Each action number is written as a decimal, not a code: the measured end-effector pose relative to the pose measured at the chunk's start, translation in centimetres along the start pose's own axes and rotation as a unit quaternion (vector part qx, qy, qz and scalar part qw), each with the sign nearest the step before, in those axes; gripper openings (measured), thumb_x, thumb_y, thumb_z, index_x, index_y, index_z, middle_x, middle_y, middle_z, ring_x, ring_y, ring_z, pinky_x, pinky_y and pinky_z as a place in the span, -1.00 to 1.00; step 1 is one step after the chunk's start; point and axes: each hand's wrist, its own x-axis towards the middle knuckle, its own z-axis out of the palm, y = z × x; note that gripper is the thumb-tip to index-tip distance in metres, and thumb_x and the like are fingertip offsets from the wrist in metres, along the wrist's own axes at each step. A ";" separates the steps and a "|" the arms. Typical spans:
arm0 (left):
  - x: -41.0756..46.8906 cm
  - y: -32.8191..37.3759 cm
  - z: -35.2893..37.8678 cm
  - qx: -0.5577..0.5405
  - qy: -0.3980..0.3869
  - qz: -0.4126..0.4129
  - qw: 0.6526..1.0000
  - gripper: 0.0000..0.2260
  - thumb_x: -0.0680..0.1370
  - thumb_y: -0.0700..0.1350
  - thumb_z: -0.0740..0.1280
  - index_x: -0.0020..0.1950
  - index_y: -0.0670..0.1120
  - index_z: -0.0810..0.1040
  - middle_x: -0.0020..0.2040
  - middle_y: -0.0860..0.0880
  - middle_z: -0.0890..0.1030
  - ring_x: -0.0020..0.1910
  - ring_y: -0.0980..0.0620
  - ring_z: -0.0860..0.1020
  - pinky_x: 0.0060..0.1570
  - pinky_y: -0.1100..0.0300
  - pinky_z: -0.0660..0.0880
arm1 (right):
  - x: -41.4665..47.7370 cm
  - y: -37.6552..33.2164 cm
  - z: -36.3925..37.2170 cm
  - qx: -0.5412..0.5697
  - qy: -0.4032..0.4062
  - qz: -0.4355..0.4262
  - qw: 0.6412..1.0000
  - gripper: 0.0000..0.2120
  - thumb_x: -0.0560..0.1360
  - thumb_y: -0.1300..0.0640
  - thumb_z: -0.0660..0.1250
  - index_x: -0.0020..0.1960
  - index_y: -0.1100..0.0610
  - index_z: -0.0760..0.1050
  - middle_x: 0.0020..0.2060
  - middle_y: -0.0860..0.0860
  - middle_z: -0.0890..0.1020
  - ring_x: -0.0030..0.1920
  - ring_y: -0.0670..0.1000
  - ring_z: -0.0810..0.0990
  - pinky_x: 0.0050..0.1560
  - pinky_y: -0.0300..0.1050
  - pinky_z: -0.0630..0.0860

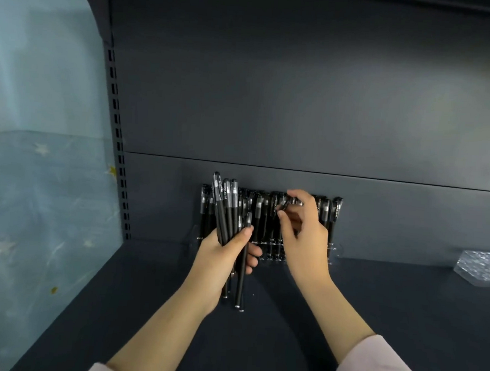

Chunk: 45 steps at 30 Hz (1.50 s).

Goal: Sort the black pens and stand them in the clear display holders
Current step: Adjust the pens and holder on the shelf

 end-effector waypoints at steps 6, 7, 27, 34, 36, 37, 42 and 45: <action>0.2 -0.8 0.2 0.044 0.005 0.006 0.999 -0.88 0.59 -0.11 0.34 0.09 -0.11 0.58 -0.25 0.01 0.62 -0.33 0.15 0.55 -0.28 0.25 0.51 | 0.9 0.5 0.6 -0.051 -0.022 -0.030 0.998 -0.62 0.55 0.23 0.33 0.32 -0.02 0.39 -0.09 -0.06 0.63 -0.14 -0.18 0.61 -0.11 -0.43 0.50; 0.2 -0.8 0.2 0.048 0.009 0.007 0.999 -0.88 0.59 -0.11 0.33 0.09 -0.10 0.58 -0.24 0.02 0.61 -0.33 0.17 0.55 -0.28 0.26 0.51 | 1.0 0.8 0.7 -0.066 -0.025 -0.039 0.997 -0.62 0.54 0.23 0.33 0.32 0.01 0.41 -0.07 -0.03 0.64 -0.13 -0.15 0.62 -0.09 -0.40 0.51; -0.1 0.1 -0.2 -0.040 -0.013 -0.028 0.999 -0.83 0.55 -0.15 0.38 0.12 -0.14 0.57 -0.04 -0.10 0.72 -0.09 0.05 0.68 -0.10 0.19 0.54 | 1.0 -0.6 -1.3 0.080 -0.116 0.076 0.987 -0.75 0.55 0.06 0.33 0.22 -0.06 0.53 -0.05 -0.12 0.61 -0.06 -0.19 0.55 -0.02 -0.34 0.47; -0.6 0.1 0.1 -0.010 -0.045 -0.014 0.999 -0.83 0.55 -0.13 0.38 0.13 -0.11 0.59 -0.04 -0.09 0.72 -0.13 0.01 0.69 -0.15 0.17 0.55 | 0.5 -1.8 -1.4 0.257 -0.158 0.201 0.932 -0.89 0.49 0.19 0.40 0.01 0.11 0.62 -0.18 -0.03 0.63 -0.15 -0.16 0.61 -0.11 -0.30 0.53; -0.5 0.1 0.1 0.000 -0.043 -0.015 0.999 -0.84 0.57 -0.12 0.36 0.13 -0.10 0.59 -0.03 -0.08 0.72 -0.10 -0.04 0.70 -0.15 0.15 0.56 | 0.7 -1.6 -1.6 0.265 -0.148 0.215 0.928 -0.90 0.50 0.21 0.39 0.02 0.13 0.61 -0.18 -0.03 0.64 -0.14 -0.13 0.62 -0.09 -0.28 0.54; -0.5 0.0 0.2 -0.001 -0.038 -0.020 0.999 -0.84 0.57 -0.12 0.36 0.13 -0.11 0.58 -0.03 -0.09 0.72 -0.09 -0.07 0.70 -0.15 0.15 0.57 | 0.9 -1.5 -1.8 0.269 -0.123 0.216 0.930 -0.89 0.51 0.23 0.38 0.02 0.14 0.61 -0.17 -0.01 0.64 -0.12 -0.09 0.62 -0.08 -0.26 0.55; 0.0 -0.5 -0.2 -0.014 -0.006 -0.064 0.998 -0.85 0.60 -0.10 0.33 0.13 -0.13 0.56 -0.08 -0.05 0.73 -0.25 0.03 0.66 -0.25 0.16 0.56 | 1.9 -0.5 -3.5 0.249 0.145 0.185 0.940 -0.85 0.55 0.24 0.32 0.11 0.13 0.49 -0.18 -0.04 0.60 -0.16 -0.01 0.66 -0.06 -0.18 0.59; 0.3 -0.6 -0.1 -0.029 0.004 -0.069 0.997 -0.86 0.60 -0.16 0.32 0.14 -0.17 0.55 -0.17 -0.03 0.72 -0.34 0.11 0.56 -0.34 0.22 0.47 | 1.6 -0.5 -3.9 0.127 0.172 0.100 0.972 -0.88 0.57 0.17 0.30 0.08 0.01 0.47 -0.12 -0.13 0.59 -0.08 -0.05 0.63 -0.06 -0.29 0.54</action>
